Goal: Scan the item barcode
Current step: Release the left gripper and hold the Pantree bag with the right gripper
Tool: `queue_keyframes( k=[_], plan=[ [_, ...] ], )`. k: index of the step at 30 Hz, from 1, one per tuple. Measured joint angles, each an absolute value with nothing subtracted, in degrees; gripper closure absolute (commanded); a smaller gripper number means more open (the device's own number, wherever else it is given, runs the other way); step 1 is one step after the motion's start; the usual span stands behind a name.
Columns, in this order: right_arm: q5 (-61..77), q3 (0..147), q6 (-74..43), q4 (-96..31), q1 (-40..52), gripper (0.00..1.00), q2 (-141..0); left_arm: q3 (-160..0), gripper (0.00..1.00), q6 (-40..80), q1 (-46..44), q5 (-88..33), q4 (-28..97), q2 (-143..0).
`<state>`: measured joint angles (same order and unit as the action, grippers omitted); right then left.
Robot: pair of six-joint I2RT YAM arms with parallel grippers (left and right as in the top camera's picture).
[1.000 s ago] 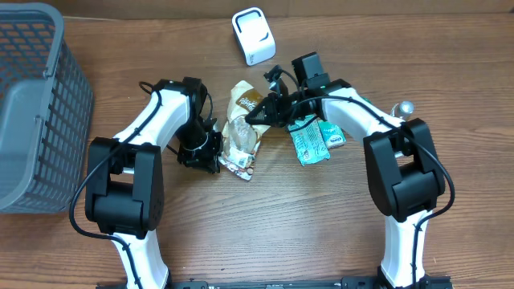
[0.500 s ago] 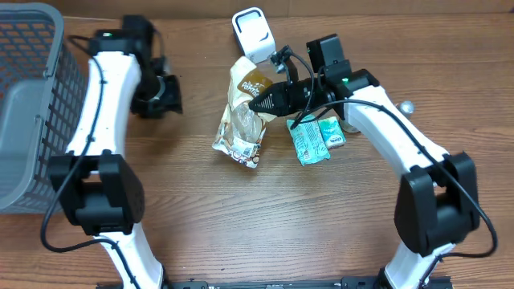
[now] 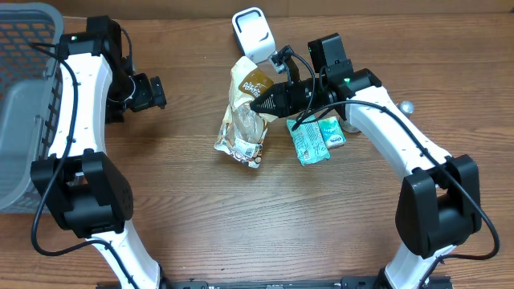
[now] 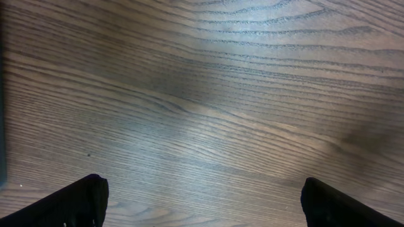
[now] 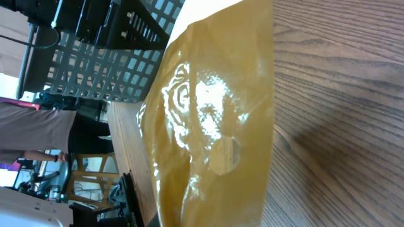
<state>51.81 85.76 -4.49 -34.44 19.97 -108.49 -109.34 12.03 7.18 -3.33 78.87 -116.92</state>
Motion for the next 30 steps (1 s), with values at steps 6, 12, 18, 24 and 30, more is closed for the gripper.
queue_keyframes(
  k=[6, 12, 18, 24, 30],
  plan=[
    [51.7, 85.8, -4.5, -34.5, 20.0, 0.96, -108.5, -109.3, 0.00, 12.0, 7.2, -3.3, 78.8, -116.9],
    [51.6, 85.8, -4.5, -34.5, 20.0, 0.96, -108.5, -109.3, 0.01, 12.0, 7.2, -3.3, 78.8, -116.9],
    [51.6, 85.8, -4.5, -34.5, 20.0, 0.96, -108.5, -109.3, 0.01, 12.0, 7.2, -3.3, 78.8, -116.9],
    [51.6, 85.8, -4.5, -34.5, 20.0, 0.96, -108.5, -109.3, 0.01, 12.0, 7.2, -3.3, 78.8, -116.9],
    [51.6, 85.8, -4.5, -33.9, 20.0, 0.96, -108.5, -109.3, 0.00, 12.0, 7.2, -3.3, 78.8, -116.9]
  ],
)
